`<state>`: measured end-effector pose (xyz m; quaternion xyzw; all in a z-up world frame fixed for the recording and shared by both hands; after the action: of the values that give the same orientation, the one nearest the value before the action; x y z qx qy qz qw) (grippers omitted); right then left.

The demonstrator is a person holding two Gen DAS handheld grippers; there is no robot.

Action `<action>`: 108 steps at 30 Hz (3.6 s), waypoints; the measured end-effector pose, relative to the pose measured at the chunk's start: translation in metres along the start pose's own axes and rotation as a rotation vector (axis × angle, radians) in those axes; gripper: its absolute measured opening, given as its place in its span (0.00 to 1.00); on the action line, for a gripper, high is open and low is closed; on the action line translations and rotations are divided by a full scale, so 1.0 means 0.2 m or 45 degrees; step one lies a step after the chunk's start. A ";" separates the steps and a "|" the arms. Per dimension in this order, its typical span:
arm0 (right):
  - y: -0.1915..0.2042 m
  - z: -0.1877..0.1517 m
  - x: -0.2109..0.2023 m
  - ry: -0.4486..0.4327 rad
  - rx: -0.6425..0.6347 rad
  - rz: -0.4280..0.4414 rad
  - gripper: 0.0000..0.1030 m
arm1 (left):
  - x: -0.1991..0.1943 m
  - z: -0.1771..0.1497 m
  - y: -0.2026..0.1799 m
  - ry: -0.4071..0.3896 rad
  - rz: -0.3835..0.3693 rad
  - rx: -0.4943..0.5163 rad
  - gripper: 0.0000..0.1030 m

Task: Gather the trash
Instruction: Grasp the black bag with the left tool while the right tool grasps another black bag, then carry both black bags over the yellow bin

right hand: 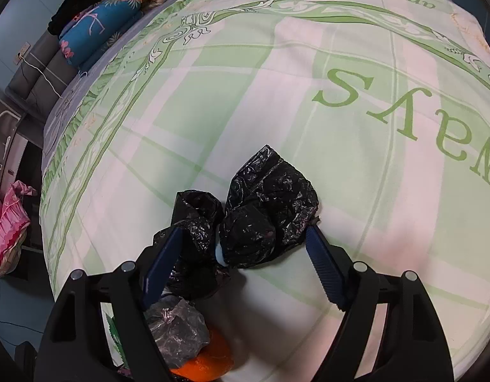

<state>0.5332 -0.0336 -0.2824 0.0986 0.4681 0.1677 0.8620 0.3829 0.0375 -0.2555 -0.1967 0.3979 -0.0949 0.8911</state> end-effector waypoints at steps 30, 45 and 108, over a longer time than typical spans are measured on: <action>0.06 -0.09 -0.15 -0.001 -0.003 0.056 0.15 | -0.17 -0.05 -0.02 -0.049 -0.034 0.037 0.46; 0.20 -0.41 -0.43 0.014 -0.037 0.155 0.15 | -0.55 -0.08 0.11 -0.169 0.028 -0.001 0.46; -0.42 -1.00 -2.41 -0.819 0.124 0.100 0.15 | -1.49 -0.28 -1.08 -0.586 -0.215 0.536 0.46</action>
<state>0.1383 -0.2922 -0.0440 0.2055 0.1751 0.1383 0.9529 0.1406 -0.0762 0.0037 -0.0567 0.1399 -0.2017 0.9677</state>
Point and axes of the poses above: each gripper's, at about its wrist camera, not at the fingertips, and x roughly the way its jaws point, y to its left, z to its top, the point moved 7 cm from there along x, roughly the way its jaws point, and after that the axes turned 10 degrees about -y, right-handed, at the moved point
